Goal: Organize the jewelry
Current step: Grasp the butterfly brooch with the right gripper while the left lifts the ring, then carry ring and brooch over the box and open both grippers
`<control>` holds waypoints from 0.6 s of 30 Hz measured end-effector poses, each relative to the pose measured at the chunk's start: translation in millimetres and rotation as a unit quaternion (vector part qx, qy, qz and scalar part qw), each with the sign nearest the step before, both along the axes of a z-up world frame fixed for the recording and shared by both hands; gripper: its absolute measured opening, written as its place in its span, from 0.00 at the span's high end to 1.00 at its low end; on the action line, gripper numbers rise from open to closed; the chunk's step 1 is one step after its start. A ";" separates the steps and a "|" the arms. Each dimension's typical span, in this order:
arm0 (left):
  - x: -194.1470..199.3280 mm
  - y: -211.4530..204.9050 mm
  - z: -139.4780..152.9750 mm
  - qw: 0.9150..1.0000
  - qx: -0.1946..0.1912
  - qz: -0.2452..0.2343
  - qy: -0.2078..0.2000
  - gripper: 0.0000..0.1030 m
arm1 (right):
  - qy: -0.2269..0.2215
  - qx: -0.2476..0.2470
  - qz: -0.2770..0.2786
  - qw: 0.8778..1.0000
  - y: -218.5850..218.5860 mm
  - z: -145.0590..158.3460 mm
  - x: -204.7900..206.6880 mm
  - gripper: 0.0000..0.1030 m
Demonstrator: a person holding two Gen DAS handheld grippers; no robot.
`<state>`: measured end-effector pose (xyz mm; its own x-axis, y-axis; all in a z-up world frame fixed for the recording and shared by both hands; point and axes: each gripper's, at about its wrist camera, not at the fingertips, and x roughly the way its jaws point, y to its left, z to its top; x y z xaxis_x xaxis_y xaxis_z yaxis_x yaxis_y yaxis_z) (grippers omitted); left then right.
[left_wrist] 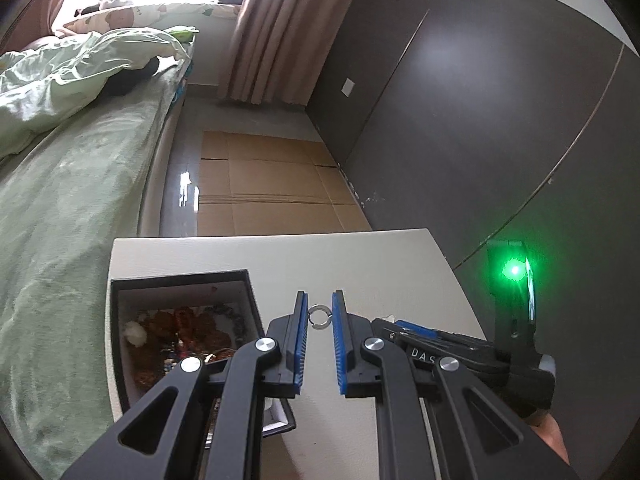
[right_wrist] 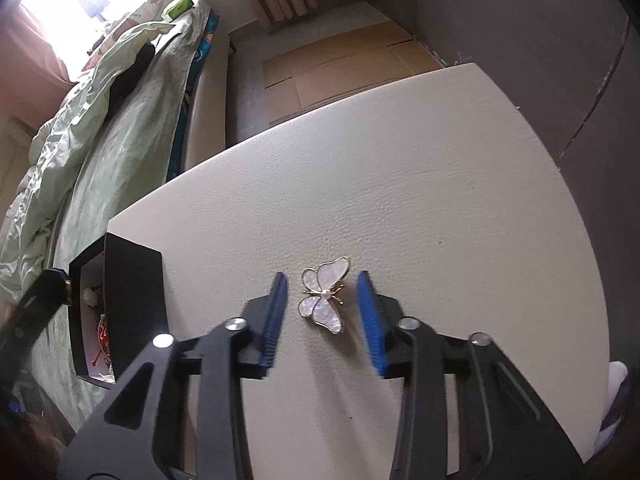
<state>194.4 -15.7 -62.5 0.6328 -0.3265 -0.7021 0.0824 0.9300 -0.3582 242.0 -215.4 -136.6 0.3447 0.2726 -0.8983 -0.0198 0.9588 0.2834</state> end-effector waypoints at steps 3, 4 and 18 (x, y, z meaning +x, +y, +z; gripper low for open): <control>-2.6 2.9 0.7 1.000 0.002 0.003 -0.001 0.90 | 0.000 0.000 0.006 1.000 5.2 -1.9 0.7 0.88; -4.4 4.3 1.1 1.000 0.004 0.005 -0.001 0.90 | -0.001 0.005 0.006 1.000 5.1 -1.4 -0.4 0.88; -24.3 48.7 8.2 0.998 0.005 0.064 0.007 0.90 | -0.061 0.062 0.022 0.996 14.5 45.4 -25.0 0.88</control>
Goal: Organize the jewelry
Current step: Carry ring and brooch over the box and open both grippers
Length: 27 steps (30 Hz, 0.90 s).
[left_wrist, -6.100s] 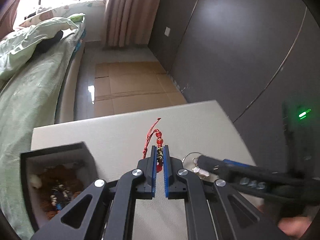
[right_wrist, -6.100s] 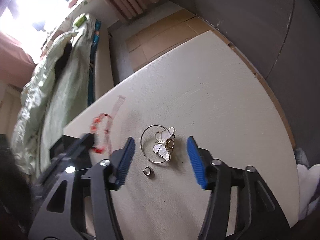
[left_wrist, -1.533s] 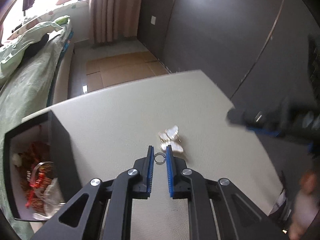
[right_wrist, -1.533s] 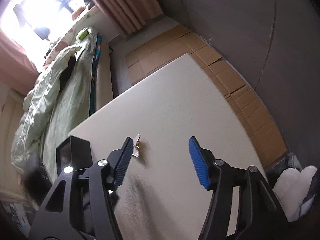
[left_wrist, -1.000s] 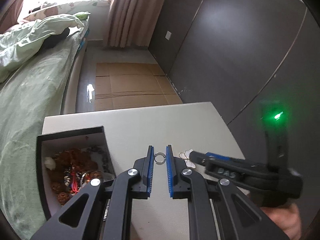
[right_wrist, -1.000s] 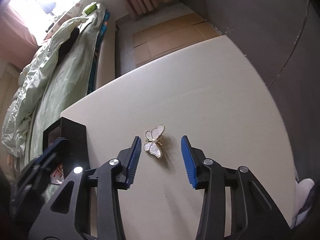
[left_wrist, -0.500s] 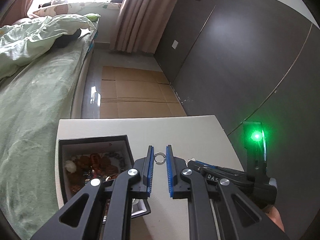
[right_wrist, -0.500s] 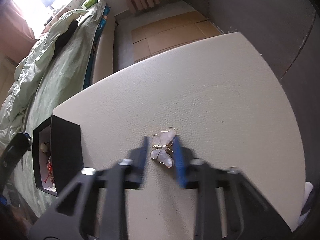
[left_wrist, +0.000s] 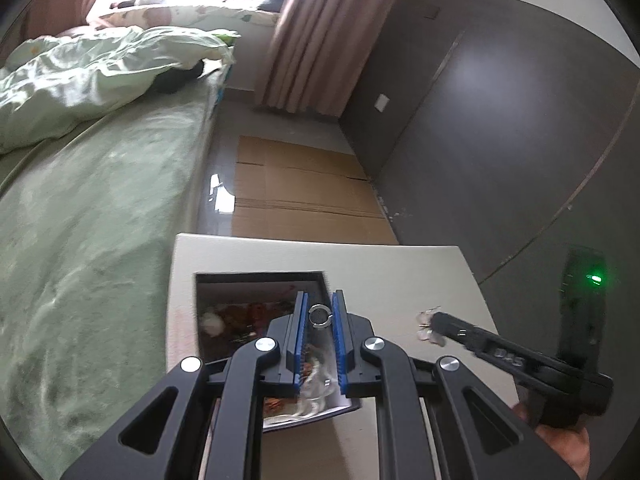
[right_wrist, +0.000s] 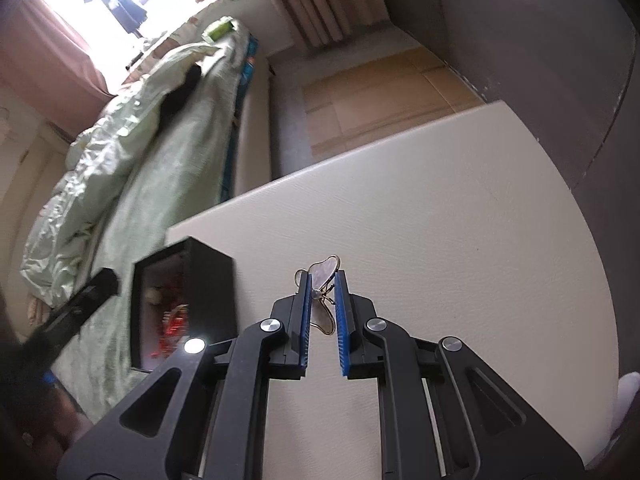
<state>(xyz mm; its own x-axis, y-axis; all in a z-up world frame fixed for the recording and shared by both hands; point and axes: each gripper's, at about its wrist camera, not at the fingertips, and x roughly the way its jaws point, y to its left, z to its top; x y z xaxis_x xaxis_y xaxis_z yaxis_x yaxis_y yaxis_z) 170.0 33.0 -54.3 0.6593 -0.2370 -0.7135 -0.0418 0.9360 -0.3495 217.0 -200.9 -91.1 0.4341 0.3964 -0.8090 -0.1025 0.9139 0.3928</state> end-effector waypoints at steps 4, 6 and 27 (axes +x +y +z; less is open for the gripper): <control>-1.8 18.5 -4.3 0.999 -0.018 0.028 0.021 0.68 | -0.018 0.027 0.004 0.999 5.9 10.9 -7.4 0.88; -6.9 27.2 -3.3 0.999 -0.023 0.046 0.014 0.49 | -0.025 0.040 0.008 0.999 11.2 15.3 -9.5 0.88; -35.1 67.6 10.9 0.998 -0.022 0.063 0.006 0.49 | -0.071 0.118 0.072 0.988 88.5 35.5 -33.9 0.20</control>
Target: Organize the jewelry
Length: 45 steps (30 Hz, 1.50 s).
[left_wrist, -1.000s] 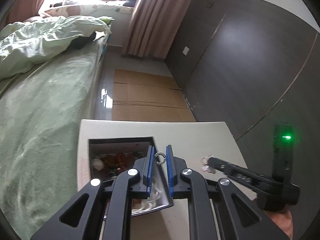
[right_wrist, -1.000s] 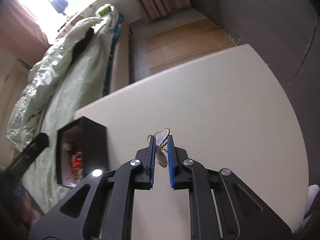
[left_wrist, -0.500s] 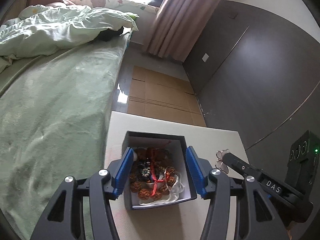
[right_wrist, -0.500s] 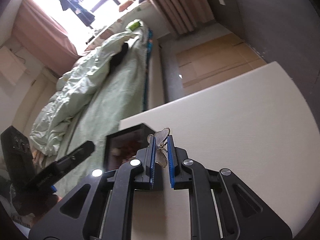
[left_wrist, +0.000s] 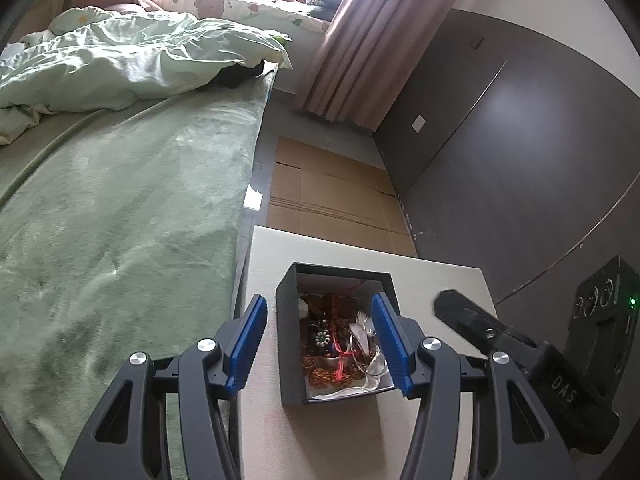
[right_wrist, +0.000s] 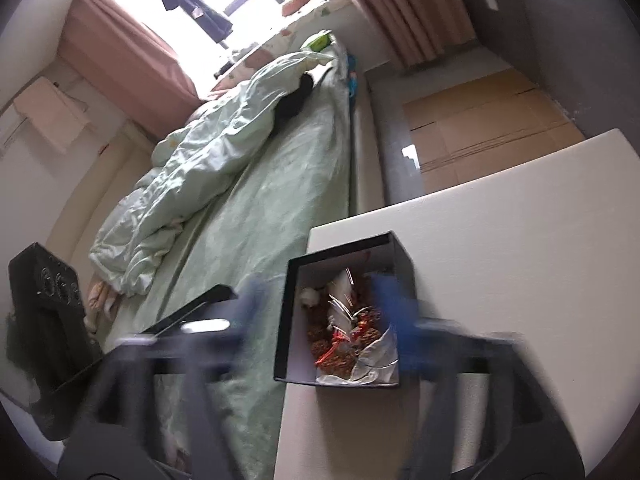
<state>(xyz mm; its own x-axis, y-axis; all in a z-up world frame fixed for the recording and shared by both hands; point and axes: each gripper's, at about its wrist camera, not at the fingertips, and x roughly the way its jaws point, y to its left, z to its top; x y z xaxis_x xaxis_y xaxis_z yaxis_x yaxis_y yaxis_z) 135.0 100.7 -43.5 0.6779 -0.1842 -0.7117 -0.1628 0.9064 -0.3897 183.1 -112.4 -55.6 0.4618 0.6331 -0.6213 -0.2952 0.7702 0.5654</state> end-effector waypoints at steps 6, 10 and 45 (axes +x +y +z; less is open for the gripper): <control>-3.9 -0.1 2.8 1.000 -0.001 0.005 -0.004 0.41 | -0.007 -0.008 -0.019 1.000 -14.8 3.8 -5.9 0.20; -8.4 -4.6 6.0 1.000 0.009 0.003 -0.011 0.41 | -0.003 -0.014 -0.020 1.000 -23.7 5.4 -11.8 0.20; -106.5 -49.5 56.9 0.985 0.126 -0.009 -0.119 0.08 | -0.075 -0.145 -0.061 0.985 -111.9 39.7 -101.1 0.08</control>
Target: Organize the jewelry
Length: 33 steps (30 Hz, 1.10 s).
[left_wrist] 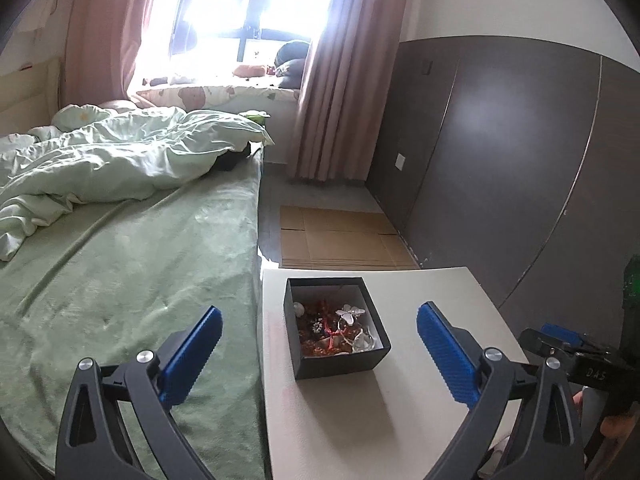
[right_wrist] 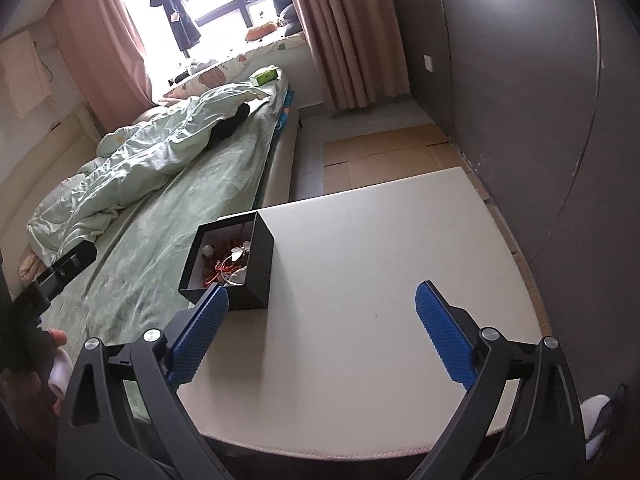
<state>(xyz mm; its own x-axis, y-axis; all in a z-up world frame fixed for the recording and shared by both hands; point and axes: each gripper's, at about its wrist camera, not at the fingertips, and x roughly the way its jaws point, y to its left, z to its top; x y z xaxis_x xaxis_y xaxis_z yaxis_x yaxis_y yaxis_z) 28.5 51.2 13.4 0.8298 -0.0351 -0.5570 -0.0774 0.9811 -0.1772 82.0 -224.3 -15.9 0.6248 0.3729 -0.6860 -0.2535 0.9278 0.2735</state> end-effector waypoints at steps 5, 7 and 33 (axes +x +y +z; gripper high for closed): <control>-20.5 3.2 6.0 1.000 0.009 0.004 -0.010 0.08 | -0.018 -0.003 0.006 1.000 -0.1 7.5 -14.8 0.08; -25.5 3.8 7.5 1.000 0.008 0.003 -0.011 0.08 | -0.024 -0.002 0.007 1.000 -0.7 10.7 -18.8 0.08; -32.4 -10.1 6.0 1.000 0.017 -0.009 -0.004 0.08 | -0.024 -0.001 0.017 1.000 5.1 22.0 -38.2 0.08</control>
